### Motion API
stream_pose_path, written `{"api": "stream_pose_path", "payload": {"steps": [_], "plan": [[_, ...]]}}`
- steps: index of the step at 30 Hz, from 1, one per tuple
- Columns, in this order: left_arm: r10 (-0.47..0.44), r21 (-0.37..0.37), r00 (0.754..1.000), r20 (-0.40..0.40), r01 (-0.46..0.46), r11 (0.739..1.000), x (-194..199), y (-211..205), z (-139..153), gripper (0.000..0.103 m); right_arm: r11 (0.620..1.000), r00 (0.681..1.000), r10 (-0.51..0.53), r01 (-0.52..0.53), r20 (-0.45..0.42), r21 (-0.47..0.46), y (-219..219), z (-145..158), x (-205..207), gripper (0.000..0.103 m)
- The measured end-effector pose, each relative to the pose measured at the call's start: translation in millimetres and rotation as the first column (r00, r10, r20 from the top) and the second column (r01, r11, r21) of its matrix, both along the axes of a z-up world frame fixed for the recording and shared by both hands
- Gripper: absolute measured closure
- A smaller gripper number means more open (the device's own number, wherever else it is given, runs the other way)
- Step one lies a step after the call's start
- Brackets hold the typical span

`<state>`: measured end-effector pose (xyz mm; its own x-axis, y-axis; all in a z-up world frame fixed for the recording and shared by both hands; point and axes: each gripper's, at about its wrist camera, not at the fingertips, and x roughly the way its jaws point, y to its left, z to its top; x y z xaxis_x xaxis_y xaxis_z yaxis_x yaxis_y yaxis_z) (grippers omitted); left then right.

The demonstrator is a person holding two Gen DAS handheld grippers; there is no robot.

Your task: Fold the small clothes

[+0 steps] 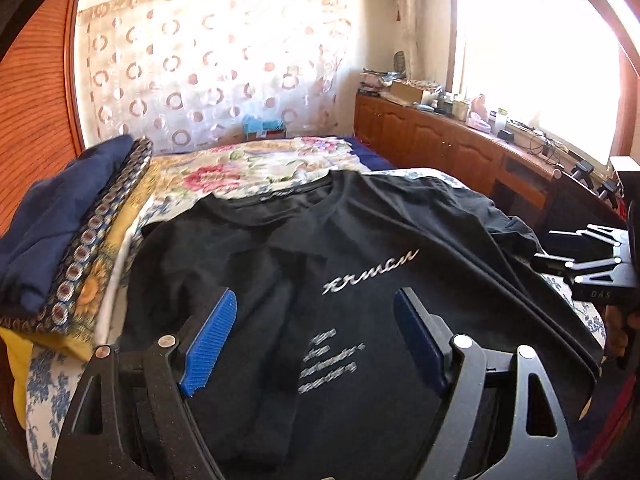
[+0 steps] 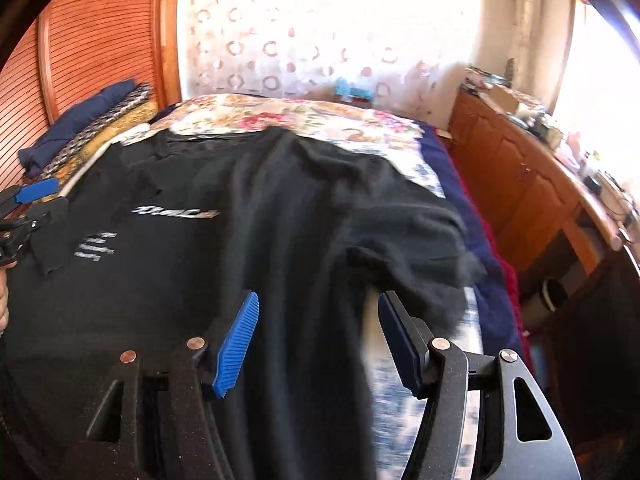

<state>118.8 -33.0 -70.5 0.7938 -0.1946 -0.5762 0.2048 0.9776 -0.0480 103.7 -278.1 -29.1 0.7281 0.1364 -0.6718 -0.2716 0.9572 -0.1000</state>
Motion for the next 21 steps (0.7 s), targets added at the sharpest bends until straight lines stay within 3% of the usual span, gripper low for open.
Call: {"api": "stream_pose_path", "payload": {"steps": [7,15,21], "plan": [[-0.070,0.009,0.997,-0.030,0.070,0.997,6,-26,-8,0.021,0.999,0.997,-0.046,0.046,-0.059,-0.009,-40,-9,11,0.039],[-0.084,0.026,0.988,-0.128,0.088,0.996,16,-35,-25,0.021,0.995,0.992,-0.045,0.055,-0.119,0.084,-67,-14,29,0.039],[-0.091,0.054,0.971,-0.222,0.105,0.993,27,-41,-39,0.021,0.993,0.988,-0.045,0.060,-0.149,0.100,-78,-20,48,0.053]]}}
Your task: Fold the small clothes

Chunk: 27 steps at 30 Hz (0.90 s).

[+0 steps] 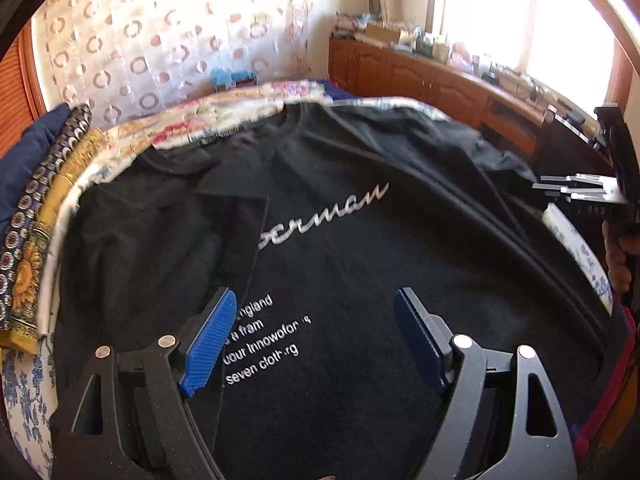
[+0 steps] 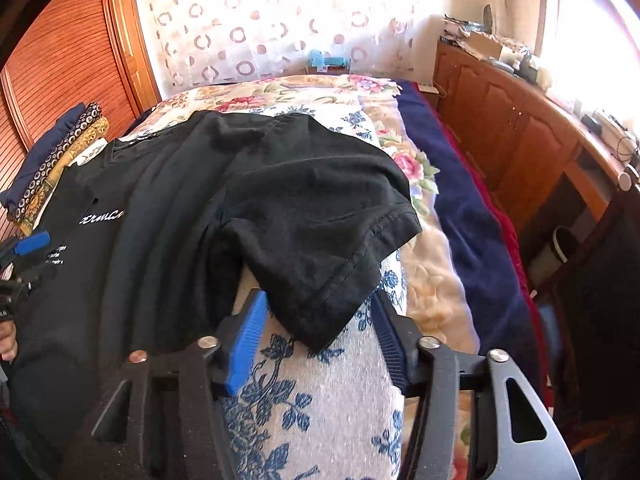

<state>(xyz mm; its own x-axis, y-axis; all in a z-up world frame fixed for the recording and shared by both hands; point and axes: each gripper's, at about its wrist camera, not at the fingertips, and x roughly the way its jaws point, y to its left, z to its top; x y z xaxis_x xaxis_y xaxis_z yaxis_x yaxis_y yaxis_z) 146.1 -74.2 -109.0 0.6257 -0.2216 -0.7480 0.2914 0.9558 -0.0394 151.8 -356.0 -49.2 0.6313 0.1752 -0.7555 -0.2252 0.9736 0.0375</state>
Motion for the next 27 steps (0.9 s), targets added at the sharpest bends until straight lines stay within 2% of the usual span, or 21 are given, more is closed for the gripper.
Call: {"api": "stream_pose_path", "payload": {"steps": [3,6,11,15,20,24,27], "plan": [[-0.009,0.019,0.999,-0.046,0.010,1.000,5,-3,-7,0.021,1.000,1.000,0.006,-0.006,-0.006,-0.005,1,-5,3,0.060],[-0.015,0.044,0.999,-0.046,0.017,0.999,4,-7,-9,0.021,1.000,1.000,0.017,-0.017,0.003,-0.009,2,-6,5,0.069],[-0.022,0.037,0.999,-0.050,0.023,0.999,2,-7,-9,0.020,0.999,0.999,0.035,-0.035,0.004,0.018,0,-7,3,0.095],[-0.020,0.038,0.998,-0.051,0.022,0.999,3,-6,-9,0.020,1.000,0.999,0.017,-0.017,0.039,0.016,-3,0,1,0.097],[-0.017,0.038,0.998,-0.053,0.019,0.999,5,-8,-9,0.019,0.999,0.992,0.016,-0.019,0.123,0.026,4,27,-1,0.097],[-0.017,0.026,0.998,-0.054,0.019,0.999,5,-6,-9,0.019,0.997,0.979,0.063,-0.069,0.192,0.022,27,51,-2,0.097],[-0.002,-0.025,1.000,-0.029,0.001,1.000,4,6,-2,0.019,0.990,0.963,0.135,-0.142,0.233,0.014,58,67,-2,0.097]]}}
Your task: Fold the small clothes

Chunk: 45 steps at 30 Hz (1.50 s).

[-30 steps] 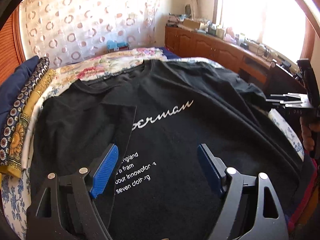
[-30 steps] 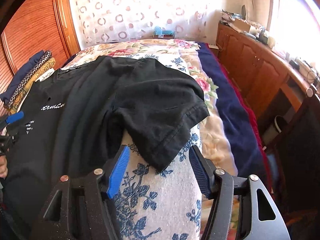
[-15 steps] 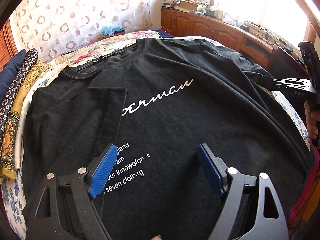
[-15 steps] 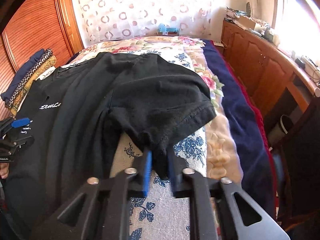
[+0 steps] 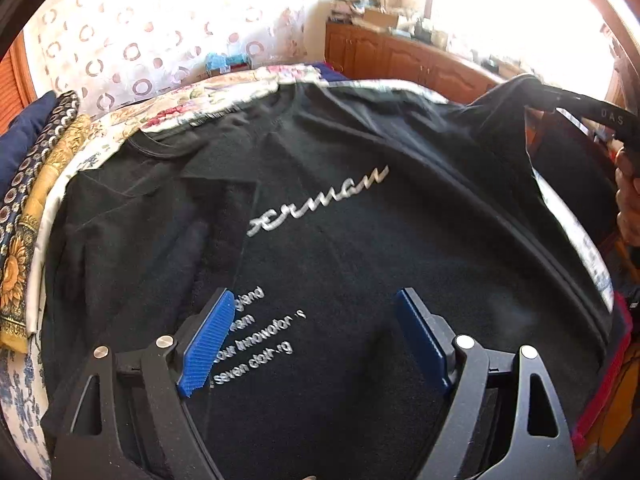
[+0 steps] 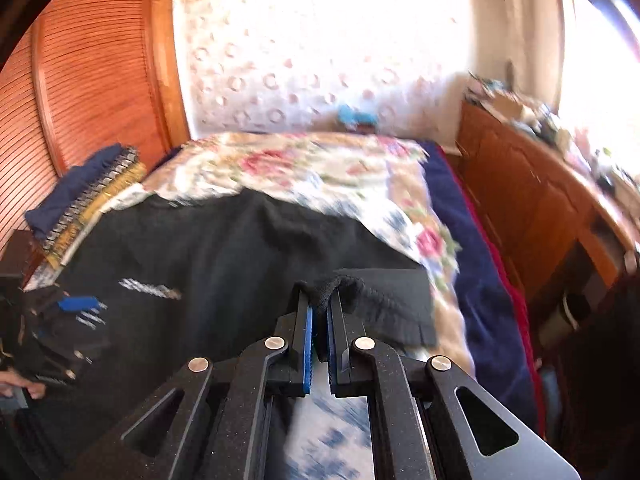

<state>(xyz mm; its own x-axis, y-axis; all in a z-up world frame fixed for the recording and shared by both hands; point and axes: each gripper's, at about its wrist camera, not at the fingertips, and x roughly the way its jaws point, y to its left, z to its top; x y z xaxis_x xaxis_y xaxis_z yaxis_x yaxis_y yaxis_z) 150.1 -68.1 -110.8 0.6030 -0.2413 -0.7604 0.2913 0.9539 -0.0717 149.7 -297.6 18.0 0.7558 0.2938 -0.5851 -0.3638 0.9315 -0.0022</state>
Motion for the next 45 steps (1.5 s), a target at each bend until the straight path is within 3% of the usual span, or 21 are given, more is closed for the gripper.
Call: {"api": "stream_pose_path", "payload": {"steps": [3,7,10,11,14,21,26,32,34,36,38,41,45], "plan": [[0.038,-0.018,0.998,0.055,-0.037,0.999,-5,16,16,0.019,0.996,0.996,0.093,-0.093,0.014,-0.001,34,6,-4,0.097],[0.072,-0.046,0.988,0.135,-0.066,0.997,-16,36,43,0.019,0.982,0.981,0.188,-0.188,-0.040,0.008,71,-5,-9,0.097],[0.083,-0.070,0.976,0.199,-0.070,0.995,-28,46,60,0.019,0.980,0.978,0.200,-0.201,-0.060,-0.003,74,-13,-11,0.091],[0.085,-0.080,0.973,0.216,-0.069,0.994,-31,48,64,0.019,0.979,0.977,0.204,-0.204,-0.066,0.005,71,-15,-12,0.085],[0.085,-0.101,0.967,0.240,-0.062,0.993,-37,50,72,0.019,0.985,0.983,0.172,-0.172,-0.069,0.012,58,-13,-4,0.060],[0.064,-0.123,0.962,0.266,-0.032,0.992,-42,38,77,0.019,0.999,0.992,0.030,-0.029,-0.123,0.015,17,-19,12,0.060],[0.053,-0.118,0.962,0.268,-0.022,0.993,-48,31,76,0.019,1.000,0.975,0.001,0.001,-0.222,0.008,18,-48,36,0.060],[0.060,-0.112,0.958,0.279,-0.030,0.993,-52,31,77,0.019,0.999,0.965,-0.035,0.027,-0.262,-0.034,29,-65,60,0.060],[0.067,-0.119,0.958,0.280,-0.034,0.992,-53,34,76,0.019,0.999,0.966,-0.049,0.041,-0.255,-0.036,28,-63,60,0.063],[0.073,-0.125,0.958,0.277,-0.040,0.991,-52,37,75,0.019,0.996,0.966,-0.070,0.056,-0.248,-0.063,33,-63,63,0.076],[0.084,-0.130,0.959,0.270,-0.050,0.990,-52,40,73,0.019,0.999,0.964,-0.030,0.020,-0.263,-0.043,36,-62,64,0.098],[0.097,-0.141,0.959,0.268,-0.060,0.988,-52,45,72,0.019,0.997,0.971,-0.031,0.015,-0.237,-0.072,44,-55,65,0.099],[0.114,-0.146,0.955,0.272,-0.076,0.986,-52,52,73,0.019,0.999,0.986,0.006,-0.014,-0.168,-0.045,54,-27,67,0.099]]}}
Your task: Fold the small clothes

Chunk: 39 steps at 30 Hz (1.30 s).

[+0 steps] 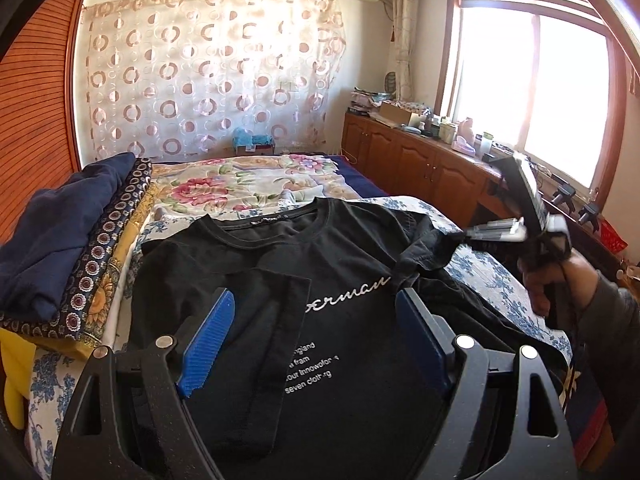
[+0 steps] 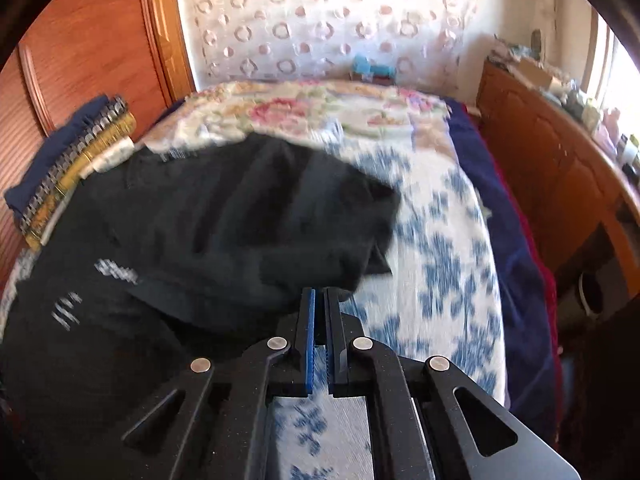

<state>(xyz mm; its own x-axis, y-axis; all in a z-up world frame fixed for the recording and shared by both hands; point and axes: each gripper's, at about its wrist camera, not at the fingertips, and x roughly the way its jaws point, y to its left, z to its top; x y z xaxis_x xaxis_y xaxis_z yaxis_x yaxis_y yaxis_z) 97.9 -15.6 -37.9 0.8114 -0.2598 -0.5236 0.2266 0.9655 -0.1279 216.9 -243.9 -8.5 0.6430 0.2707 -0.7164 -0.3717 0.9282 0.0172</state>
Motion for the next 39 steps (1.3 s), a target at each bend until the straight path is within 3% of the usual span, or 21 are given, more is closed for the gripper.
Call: {"api": "stream_pose_path", "payload": {"steps": [7,17,20,23,32,39], "plan": [[0.034,-0.015,0.999,0.011,-0.034,0.999,-3,18,2,0.019,0.993,0.989,0.118,-0.120,0.089,0.014,58,50,10,0.099],[0.073,-0.032,0.997,-0.001,-0.073,0.997,-1,40,-3,0.019,0.980,0.975,0.196,-0.198,0.107,0.010,121,61,33,0.096],[0.081,-0.024,0.997,-0.003,-0.081,0.996,1,43,-5,0.019,0.983,0.978,0.182,-0.183,0.102,-0.002,117,57,41,0.081],[0.086,-0.018,0.996,-0.011,-0.086,0.996,5,47,-8,0.019,0.986,0.981,0.166,-0.168,0.097,0.010,106,52,38,0.075],[0.102,0.036,0.994,-0.038,-0.100,0.994,28,69,-18,0.019,0.995,0.989,0.085,-0.090,0.118,0.036,71,24,22,0.075],[0.091,0.090,0.994,-0.066,-0.085,0.992,58,90,-13,0.019,0.997,0.996,0.054,-0.059,0.077,0.056,60,4,29,0.075]]}}
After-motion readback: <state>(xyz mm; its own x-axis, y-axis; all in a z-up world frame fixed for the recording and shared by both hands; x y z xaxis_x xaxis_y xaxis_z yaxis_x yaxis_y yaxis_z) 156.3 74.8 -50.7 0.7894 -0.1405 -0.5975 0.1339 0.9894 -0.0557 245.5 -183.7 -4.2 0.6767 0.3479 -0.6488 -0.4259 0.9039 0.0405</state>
